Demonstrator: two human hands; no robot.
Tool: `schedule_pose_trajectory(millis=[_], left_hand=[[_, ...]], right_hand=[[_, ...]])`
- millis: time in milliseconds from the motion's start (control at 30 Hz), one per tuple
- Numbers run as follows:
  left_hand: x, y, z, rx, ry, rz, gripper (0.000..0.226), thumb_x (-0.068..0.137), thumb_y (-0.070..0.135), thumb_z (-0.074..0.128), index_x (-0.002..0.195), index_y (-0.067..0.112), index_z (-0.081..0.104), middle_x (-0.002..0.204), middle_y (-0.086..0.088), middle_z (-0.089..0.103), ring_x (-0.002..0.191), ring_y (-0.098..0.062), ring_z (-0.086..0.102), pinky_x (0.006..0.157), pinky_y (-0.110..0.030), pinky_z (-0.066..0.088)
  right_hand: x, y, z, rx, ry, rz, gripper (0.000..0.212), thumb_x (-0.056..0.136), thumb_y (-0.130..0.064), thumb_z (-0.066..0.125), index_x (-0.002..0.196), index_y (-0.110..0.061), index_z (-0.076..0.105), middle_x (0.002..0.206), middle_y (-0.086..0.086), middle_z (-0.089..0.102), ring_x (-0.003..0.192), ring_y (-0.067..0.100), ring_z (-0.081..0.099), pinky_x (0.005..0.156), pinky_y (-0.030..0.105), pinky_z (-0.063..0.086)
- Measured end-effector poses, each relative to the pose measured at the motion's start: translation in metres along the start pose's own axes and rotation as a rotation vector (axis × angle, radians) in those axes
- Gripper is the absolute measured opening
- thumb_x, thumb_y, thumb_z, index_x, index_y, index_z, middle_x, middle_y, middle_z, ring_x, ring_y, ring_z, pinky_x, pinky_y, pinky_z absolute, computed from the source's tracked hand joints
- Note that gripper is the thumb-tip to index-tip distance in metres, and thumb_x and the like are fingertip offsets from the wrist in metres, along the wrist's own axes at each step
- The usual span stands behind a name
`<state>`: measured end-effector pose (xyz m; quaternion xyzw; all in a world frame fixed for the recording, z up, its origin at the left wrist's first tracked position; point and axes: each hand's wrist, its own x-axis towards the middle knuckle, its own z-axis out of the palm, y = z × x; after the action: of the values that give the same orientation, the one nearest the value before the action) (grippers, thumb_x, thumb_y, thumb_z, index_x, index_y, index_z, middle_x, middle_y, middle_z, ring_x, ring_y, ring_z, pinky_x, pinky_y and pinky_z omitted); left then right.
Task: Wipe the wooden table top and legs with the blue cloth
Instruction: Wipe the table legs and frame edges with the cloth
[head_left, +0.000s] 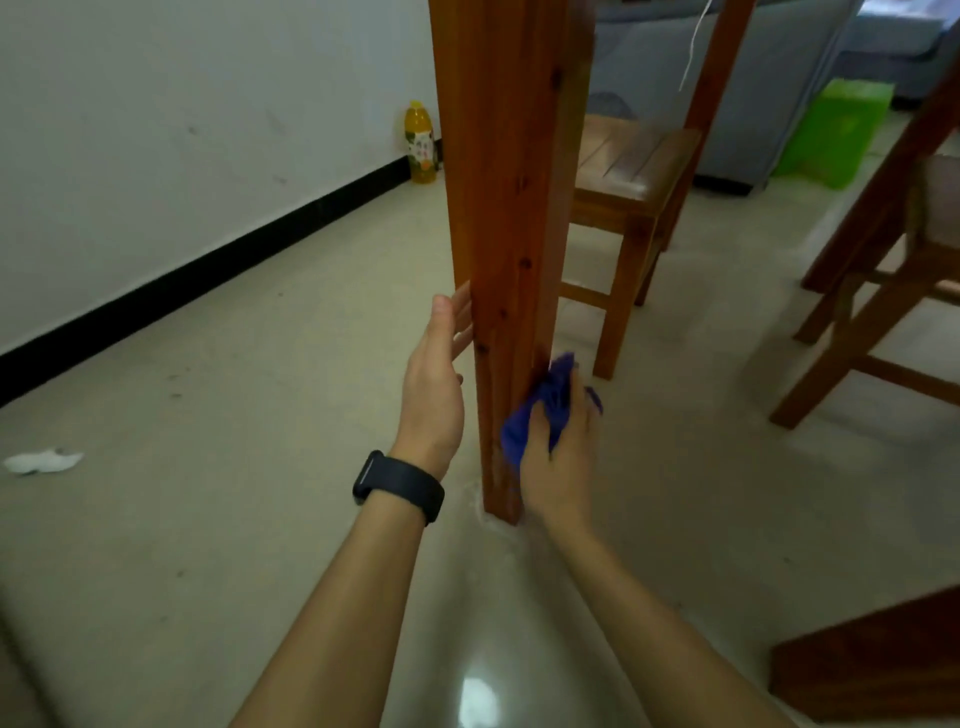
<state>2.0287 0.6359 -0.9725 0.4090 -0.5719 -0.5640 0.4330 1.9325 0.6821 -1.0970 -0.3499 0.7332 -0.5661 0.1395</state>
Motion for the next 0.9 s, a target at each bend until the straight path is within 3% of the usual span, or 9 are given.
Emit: schedule_pose_trajectory(millis=[167, 267, 333, 467, 567, 633, 700, 833, 900], left_hand=[[-0.001, -0.007, 0.0, -0.017, -0.004, -0.009, 0.049, 0.103, 0.053, 0.017, 0.14, 0.043, 0.047, 0.14, 0.018, 0.051, 0.129, -0.007, 0.047, 0.114, -0.055, 0.029], [0.0, -0.014, 0.0, -0.001, -0.021, -0.01, 0.05, 0.104, 0.052, 0.015, 0.144, 0.043, 0.043, 0.144, 0.017, 0.049, 0.132, -0.007, 0.045, 0.115, -0.053, 0.027], [0.0, -0.023, -0.002, 0.009, -0.042, -0.041, 0.05, 0.103, 0.052, 0.014, 0.144, 0.042, 0.043, 0.139, 0.02, 0.05, 0.127, -0.005, 0.046, 0.116, -0.05, 0.027], [-0.002, -0.043, -0.006, 0.039, -0.094, -0.104, 0.049, 0.103, 0.054, 0.015, 0.145, 0.043, 0.04, 0.133, 0.024, 0.047, 0.123, -0.001, 0.044, 0.112, -0.041, 0.027], [-0.002, -0.045, -0.005, 0.042, -0.107, -0.115, 0.049, 0.103, 0.054, 0.015, 0.145, 0.044, 0.039, 0.133, 0.023, 0.046, 0.124, -0.001, 0.043, 0.107, -0.037, 0.028], [-0.002, -0.044, -0.007, 0.04, -0.111, -0.112, 0.049, 0.103, 0.053, 0.015, 0.144, 0.042, 0.04, 0.132, 0.024, 0.048, 0.121, 0.0, 0.046, 0.106, -0.035, 0.03], [-0.001, -0.044, -0.008, 0.042, -0.109, -0.111, 0.049, 0.103, 0.054, 0.016, 0.144, 0.042, 0.042, 0.13, 0.025, 0.049, 0.116, 0.003, 0.048, 0.108, -0.037, 0.03], [-0.002, -0.044, -0.008, 0.044, -0.099, -0.142, 0.05, 0.102, 0.057, 0.017, 0.145, 0.045, 0.041, 0.137, 0.022, 0.049, 0.125, -0.003, 0.048, 0.115, -0.054, 0.025], [-0.003, -0.045, -0.007, 0.053, -0.098, -0.143, 0.05, 0.102, 0.057, 0.018, 0.145, 0.045, 0.04, 0.138, 0.023, 0.049, 0.126, -0.003, 0.047, 0.116, -0.057, 0.024]], right_hand=[[-0.002, 0.017, 0.022, -0.208, -0.029, -0.07, 0.065, 0.1, -0.043, 0.043, 0.156, -0.023, 0.015, 0.16, 0.002, 0.018, 0.146, 0.024, 0.019, 0.113, 0.033, 0.025], [-0.019, 0.075, 0.023, -0.342, -0.352, 0.171, 0.056, 0.102, -0.032, 0.045, 0.152, -0.015, 0.027, 0.156, 0.011, 0.029, 0.14, 0.029, 0.033, 0.115, 0.041, 0.03], [-0.03, 0.108, 0.016, -0.396, -0.645, 0.293, 0.035, 0.103, -0.028, 0.045, 0.131, -0.009, 0.052, 0.131, 0.018, 0.057, 0.109, 0.027, 0.055, 0.097, 0.033, 0.043], [-0.018, 0.123, 0.003, -0.258, -0.32, 0.278, 0.017, 0.101, -0.034, 0.043, 0.096, -0.025, 0.056, 0.089, 0.003, 0.066, 0.081, 0.022, 0.064, 0.073, 0.03, 0.043], [0.008, 0.087, 0.001, -0.123, -0.116, 0.171, 0.034, 0.093, -0.019, 0.05, 0.124, -0.031, 0.051, 0.113, -0.003, 0.061, 0.097, 0.011, 0.06, 0.08, 0.027, 0.048], [0.014, 0.068, 0.01, -0.083, -0.129, 0.135, 0.068, 0.087, -0.009, 0.051, 0.149, -0.032, 0.032, 0.135, -0.01, 0.049, 0.118, 0.007, 0.048, 0.097, 0.027, 0.043], [0.004, 0.069, 0.026, -0.144, -0.172, 0.16, 0.07, 0.091, -0.01, 0.045, 0.154, -0.03, 0.022, 0.137, -0.01, 0.045, 0.119, 0.009, 0.045, 0.1, 0.028, 0.042], [-0.032, 0.103, 0.025, -0.348, -0.567, 0.485, 0.033, 0.102, -0.026, 0.038, 0.12, -0.008, 0.059, 0.108, 0.012, 0.066, 0.095, 0.026, 0.063, 0.083, 0.029, 0.046], [-0.046, 0.112, 0.012, -0.291, -0.582, 0.667, 0.033, 0.101, -0.029, 0.043, 0.103, -0.006, 0.067, 0.093, 0.011, 0.068, 0.082, 0.024, 0.063, 0.072, 0.027, 0.041]])
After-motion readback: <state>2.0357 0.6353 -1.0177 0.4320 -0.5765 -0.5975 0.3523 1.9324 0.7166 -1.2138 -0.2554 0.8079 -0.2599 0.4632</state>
